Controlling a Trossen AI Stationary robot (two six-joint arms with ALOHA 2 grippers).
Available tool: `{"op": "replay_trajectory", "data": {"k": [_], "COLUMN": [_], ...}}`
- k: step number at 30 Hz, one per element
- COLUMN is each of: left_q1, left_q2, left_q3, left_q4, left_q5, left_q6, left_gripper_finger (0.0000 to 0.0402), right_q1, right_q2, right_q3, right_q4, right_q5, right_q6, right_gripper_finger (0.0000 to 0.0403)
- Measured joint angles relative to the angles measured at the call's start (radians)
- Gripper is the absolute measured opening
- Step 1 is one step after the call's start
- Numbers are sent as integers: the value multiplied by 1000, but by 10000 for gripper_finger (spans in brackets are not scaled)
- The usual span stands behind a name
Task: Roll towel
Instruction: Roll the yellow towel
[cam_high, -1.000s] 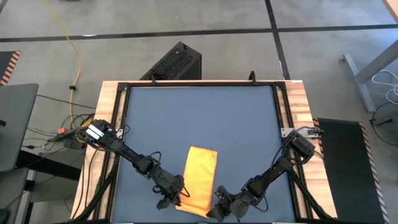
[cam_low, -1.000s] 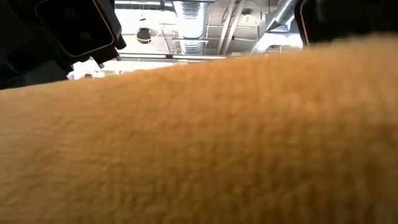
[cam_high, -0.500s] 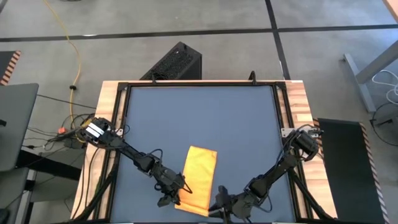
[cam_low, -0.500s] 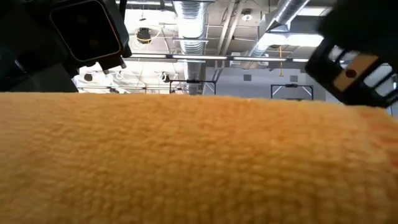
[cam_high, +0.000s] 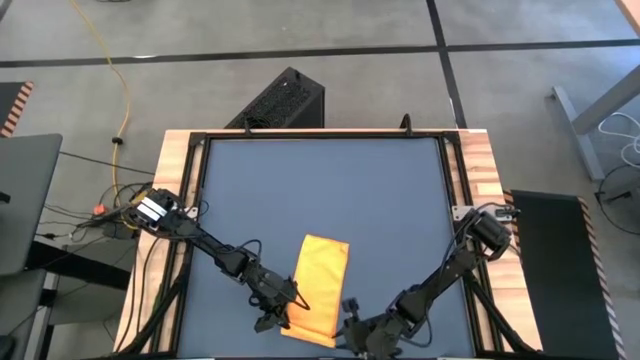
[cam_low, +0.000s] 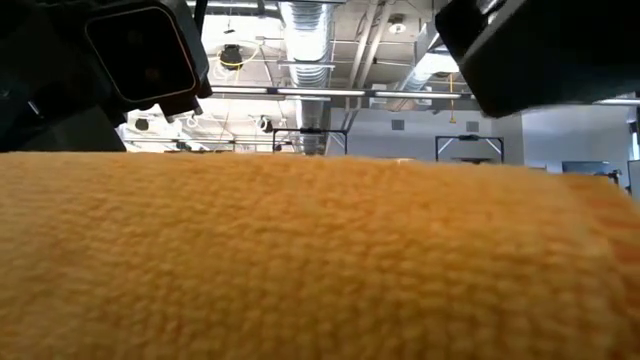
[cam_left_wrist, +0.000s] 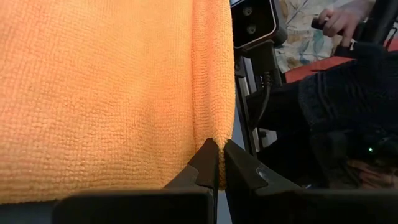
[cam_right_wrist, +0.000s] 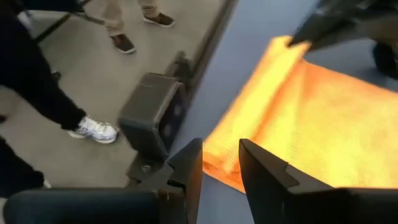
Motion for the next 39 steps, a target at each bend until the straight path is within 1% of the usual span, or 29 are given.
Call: {"op": "replay_trajectory", "data": {"k": [4,7,10,12,16,19,20,22,24,29,33,36,39], "left_q1": [0,0,0,-1,-1,-2,-2,-2,-2,-4,-10,-11,-11], "left_q2": [0,-1,-1,-2,-2,-3,-3,-3,-3,-3,-3,-3,-8], "left_q3": [0,0,1,2,3,3,3,3,3,3,3,3,1], "left_q4": [-6,-9,-18,-22,-29,-36,-36,-36,-36,-39,-33,-30,-34], "left_q5": [6,6,2,-1,-12,-16,-16,-17,-17,-28,-54,-54,-50], "left_q6": [-2,-8,-9,-11,-20,-23,-25,-33,-36,-42,-38,-21,7], "left_gripper_finger": [0,0,0,0,0,0,0,0,0,0,2,18,43], "right_q1": [4,4,-1,-7,-11,-15,-17,-19,-26,-25,-28,-39,-45], "right_q2": [7,7,11,31,90,103,103,104,106,106,106,111,119], "right_q3": [16,34,46,55,96,135,137,133,133,124,104,95,95], "right_q4": [-11,-55,-55,-34,-46,-72,-78,-96,-113,-120,-115,-116,-91], "right_q5": [-32,-29,-36,-55,-68,-22,3,17,17,9,5,3,-8], "right_q6": [-94,-163,-224,-257,-363,-431,-445,-457,-446,-357,-232,-102,-59], "right_gripper_finger": [131,131,131,131,131,131,131,131,130,116,96,72,42]}}
